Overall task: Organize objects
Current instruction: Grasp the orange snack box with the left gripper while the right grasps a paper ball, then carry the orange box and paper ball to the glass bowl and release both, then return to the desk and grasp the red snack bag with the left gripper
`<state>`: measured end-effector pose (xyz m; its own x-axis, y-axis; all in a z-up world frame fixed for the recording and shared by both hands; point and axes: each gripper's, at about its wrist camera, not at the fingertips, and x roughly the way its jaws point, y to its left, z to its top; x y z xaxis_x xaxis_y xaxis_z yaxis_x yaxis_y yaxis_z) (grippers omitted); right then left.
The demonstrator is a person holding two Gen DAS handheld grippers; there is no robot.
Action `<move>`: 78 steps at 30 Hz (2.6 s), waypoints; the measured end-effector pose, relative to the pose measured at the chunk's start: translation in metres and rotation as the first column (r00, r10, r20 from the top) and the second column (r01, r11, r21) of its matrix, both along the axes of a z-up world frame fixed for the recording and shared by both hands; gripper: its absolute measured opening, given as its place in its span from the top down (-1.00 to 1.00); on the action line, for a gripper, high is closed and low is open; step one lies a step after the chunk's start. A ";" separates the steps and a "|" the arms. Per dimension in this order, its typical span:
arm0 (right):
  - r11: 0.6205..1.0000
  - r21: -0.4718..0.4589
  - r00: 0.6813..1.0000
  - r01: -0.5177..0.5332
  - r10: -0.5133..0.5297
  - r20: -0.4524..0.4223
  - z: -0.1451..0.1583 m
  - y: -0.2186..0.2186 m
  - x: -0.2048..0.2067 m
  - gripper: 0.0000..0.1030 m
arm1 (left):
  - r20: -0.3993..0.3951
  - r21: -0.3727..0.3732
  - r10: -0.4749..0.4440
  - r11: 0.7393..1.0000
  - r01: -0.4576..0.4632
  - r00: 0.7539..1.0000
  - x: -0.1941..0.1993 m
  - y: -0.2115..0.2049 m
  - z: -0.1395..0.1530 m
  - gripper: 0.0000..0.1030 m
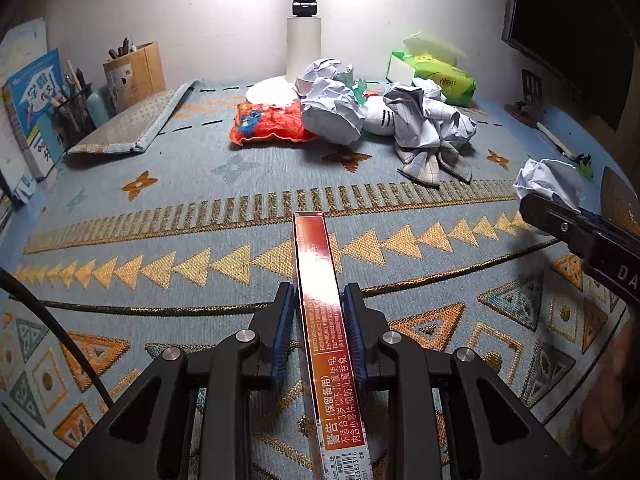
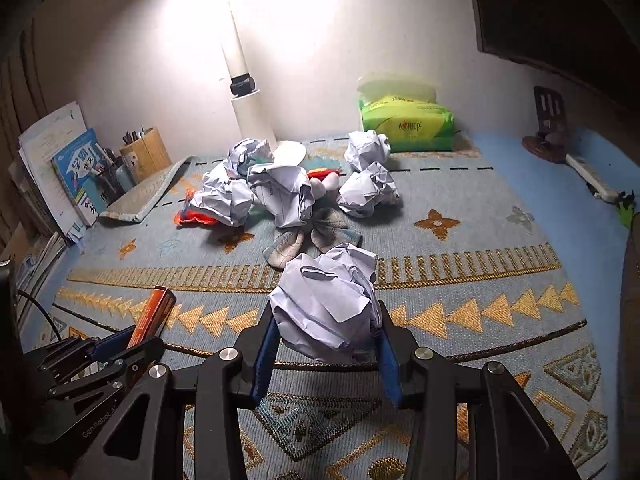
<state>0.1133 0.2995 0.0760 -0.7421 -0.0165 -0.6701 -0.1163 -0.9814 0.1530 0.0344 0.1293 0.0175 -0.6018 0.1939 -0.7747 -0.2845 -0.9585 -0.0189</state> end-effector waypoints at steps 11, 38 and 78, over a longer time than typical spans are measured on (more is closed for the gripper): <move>0.983 -0.136 0.974 0.122 -0.145 -0.174 0.103 0.082 0.136 0.17 | -0.058 0.260 -0.440 0.860 0.440 0.896 0.056 0.115 0.099 0.71; 0.828 -0.009 0.822 0.560 -0.557 -0.120 0.099 0.254 0.190 -0.24 | -0.060 0.421 -0.622 0.693 0.585 0.780 0.041 0.321 0.095 -0.03; 0.990 -0.023 0.990 -0.138 0.138 0.019 -0.010 -0.008 -0.040 -0.26 | -0.061 -0.008 -0.313 0.950 0.313 0.948 -0.141 -0.007 0.024 -0.68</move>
